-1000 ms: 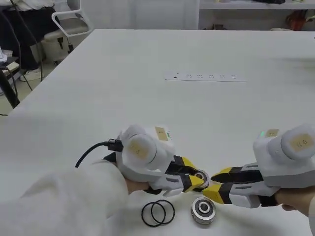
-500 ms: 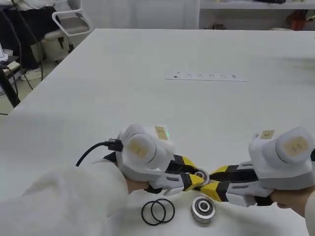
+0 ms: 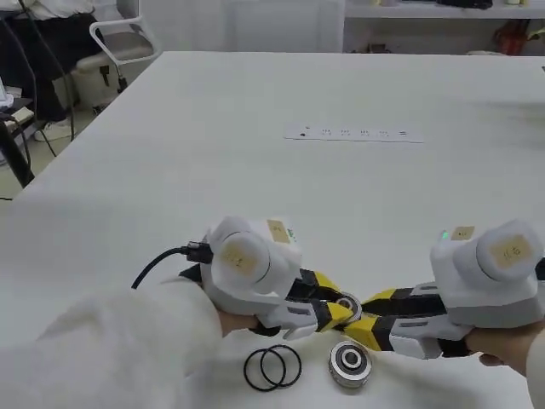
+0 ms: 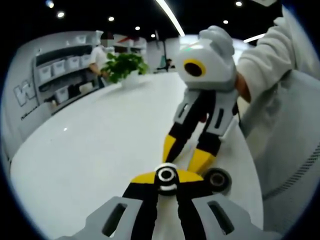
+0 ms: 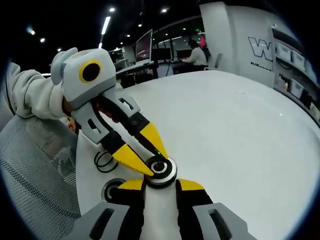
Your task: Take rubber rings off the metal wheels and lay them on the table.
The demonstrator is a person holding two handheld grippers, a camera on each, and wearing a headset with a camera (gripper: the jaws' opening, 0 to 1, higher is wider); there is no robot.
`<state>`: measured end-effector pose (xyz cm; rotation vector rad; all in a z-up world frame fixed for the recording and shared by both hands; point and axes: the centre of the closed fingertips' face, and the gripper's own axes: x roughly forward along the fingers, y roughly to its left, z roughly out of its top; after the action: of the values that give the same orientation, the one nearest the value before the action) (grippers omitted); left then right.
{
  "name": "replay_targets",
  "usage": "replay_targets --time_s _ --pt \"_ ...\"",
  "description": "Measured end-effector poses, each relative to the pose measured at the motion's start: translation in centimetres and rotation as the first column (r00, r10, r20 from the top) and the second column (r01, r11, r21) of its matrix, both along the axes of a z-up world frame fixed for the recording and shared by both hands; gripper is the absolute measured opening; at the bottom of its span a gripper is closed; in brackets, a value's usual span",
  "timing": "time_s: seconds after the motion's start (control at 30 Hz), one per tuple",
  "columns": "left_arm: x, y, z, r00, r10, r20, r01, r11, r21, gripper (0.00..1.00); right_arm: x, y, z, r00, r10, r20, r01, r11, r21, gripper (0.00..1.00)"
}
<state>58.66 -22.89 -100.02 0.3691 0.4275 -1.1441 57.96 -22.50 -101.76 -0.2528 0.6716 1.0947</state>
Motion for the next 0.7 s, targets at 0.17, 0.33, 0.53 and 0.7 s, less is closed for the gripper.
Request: replay_targets --time_s 0.17,0.33,0.53,0.7 --pt "0.0 0.0 0.0 1.0 0.002 -0.001 -0.002 1.0 -0.001 0.14 -0.1 -0.2 0.3 0.999 0.034 0.038 -0.033 0.999 -0.017 0.19" --pt "0.1 0.0 0.0 1.0 0.013 -0.004 -0.013 1.0 -0.002 0.14 -0.2 -0.5 0.2 0.997 0.063 0.053 -0.062 0.998 -0.031 0.15" --pt "0.1 0.1 -0.1 1.0 0.017 -0.011 -0.017 1.0 -0.005 0.14 -0.1 -1.2 -0.1 0.996 0.07 0.058 -0.067 0.996 -0.058 0.01" --pt "0.1 0.1 -0.1 1.0 0.015 -0.01 -0.015 1.0 -0.003 0.14 0.0 -1.2 -0.2 0.996 0.063 0.061 -0.059 0.996 -0.072 0.01"
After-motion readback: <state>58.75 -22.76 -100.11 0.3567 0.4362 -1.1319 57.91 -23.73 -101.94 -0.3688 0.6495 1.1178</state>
